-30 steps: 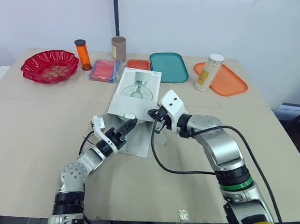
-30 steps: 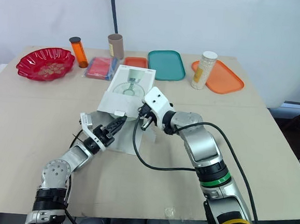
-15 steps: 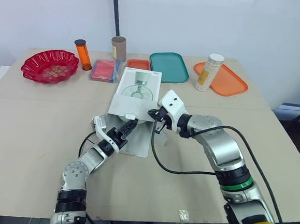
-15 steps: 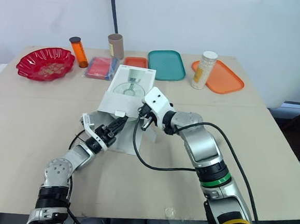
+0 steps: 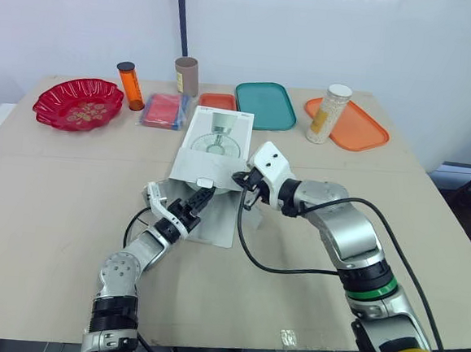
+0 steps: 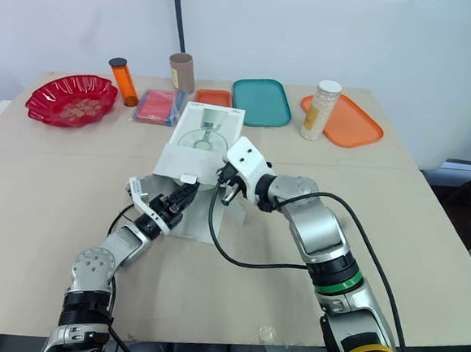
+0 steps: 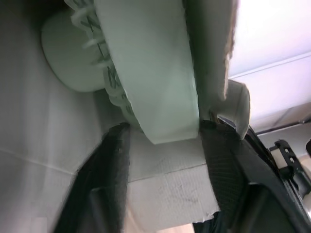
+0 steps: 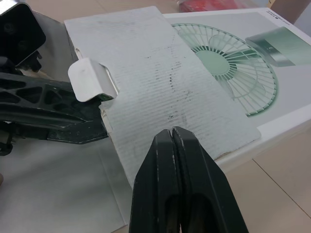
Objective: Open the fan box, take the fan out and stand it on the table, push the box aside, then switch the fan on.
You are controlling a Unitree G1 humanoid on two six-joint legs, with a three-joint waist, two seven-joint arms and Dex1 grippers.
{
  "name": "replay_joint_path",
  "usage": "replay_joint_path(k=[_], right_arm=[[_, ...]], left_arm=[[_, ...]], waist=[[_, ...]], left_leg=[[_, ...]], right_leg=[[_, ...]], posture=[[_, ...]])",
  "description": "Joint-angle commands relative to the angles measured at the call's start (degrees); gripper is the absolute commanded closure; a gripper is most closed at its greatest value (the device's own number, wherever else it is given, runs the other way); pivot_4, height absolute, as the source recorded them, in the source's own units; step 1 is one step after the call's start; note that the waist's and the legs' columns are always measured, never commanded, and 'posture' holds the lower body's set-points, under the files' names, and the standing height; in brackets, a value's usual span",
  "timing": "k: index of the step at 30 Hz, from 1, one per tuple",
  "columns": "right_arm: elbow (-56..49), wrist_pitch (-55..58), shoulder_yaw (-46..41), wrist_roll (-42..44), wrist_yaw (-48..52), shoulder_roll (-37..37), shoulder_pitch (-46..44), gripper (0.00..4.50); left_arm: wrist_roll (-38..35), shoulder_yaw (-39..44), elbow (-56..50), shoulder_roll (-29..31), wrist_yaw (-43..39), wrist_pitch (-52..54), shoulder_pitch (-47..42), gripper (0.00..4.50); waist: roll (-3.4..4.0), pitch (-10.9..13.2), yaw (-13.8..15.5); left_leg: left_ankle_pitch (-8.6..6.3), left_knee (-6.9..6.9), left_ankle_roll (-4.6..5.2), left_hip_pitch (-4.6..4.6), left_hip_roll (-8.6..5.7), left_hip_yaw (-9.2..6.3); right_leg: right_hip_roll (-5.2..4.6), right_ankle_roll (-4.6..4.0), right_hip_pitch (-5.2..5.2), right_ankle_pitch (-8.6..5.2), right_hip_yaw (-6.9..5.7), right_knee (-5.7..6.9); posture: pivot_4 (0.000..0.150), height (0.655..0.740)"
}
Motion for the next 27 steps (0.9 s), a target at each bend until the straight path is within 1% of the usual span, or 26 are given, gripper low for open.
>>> replay_joint_path(k=[1,10,14,19,27], right_arm=[[-1.02,0.16,0.68,-0.39,0.08,-0.22,0.57,4.50],[-0.85,0.06,0.74,-0.43,0.00,-0.06,0.43,4.50],[-0.84,0.09,0.61,-0.30,-0.13,0.27,0.14,4.50],[-0.86,0.05,0.52,-0.27,-0.29,0.73,-0.08,4.50],[-1.55,0.92,-0.10,0.15,-0.58,1.42,-0.48,4.50]], left_arm=[[-1.13,1.03,-0.59,-0.04,0.04,-0.56,-0.48,3.26],[-1.81,0.97,-1.40,0.59,0.79,0.25,0.20,3.26],[-3.36,1.54,-3.31,1.61,1.91,1.48,1.12,3.26],[-7.14,2.38,-7.18,2.94,4.51,4.34,3.53,3.26],[-13.97,2.33,-14.15,5.00,9.49,8.31,10.94,3.26]], waist=[[0.00,0.00,-0.01],[0.00,0.00,-0.01],[0.00,0.00,-0.04],[-0.01,0.01,-0.08],[-0.03,0.02,-0.06]], left_leg=[[0.00,0.00,0.00,0.00,0.00,0.00],[0.01,-0.02,-0.01,0.00,0.00,0.00],[0.01,-0.04,-0.02,0.00,0.01,0.00],[0.01,-0.08,-0.02,0.00,0.03,0.00],[0.00,-0.11,-0.04,0.00,0.06,0.00]], right_leg=[[0.00,0.00,0.00,0.00,0.00,0.00],[0.00,0.00,0.00,0.00,0.01,-0.04],[0.01,0.00,0.00,0.00,0.01,-0.06],[0.01,0.00,-0.02,0.01,0.01,-0.10],[0.01,-0.01,-0.02,0.01,0.02,-0.16]], posture=[[0.150,0.7400],[0.150,0.7400],[0.150,0.7400],[0.150,0.7400],[0.150,0.7400]])
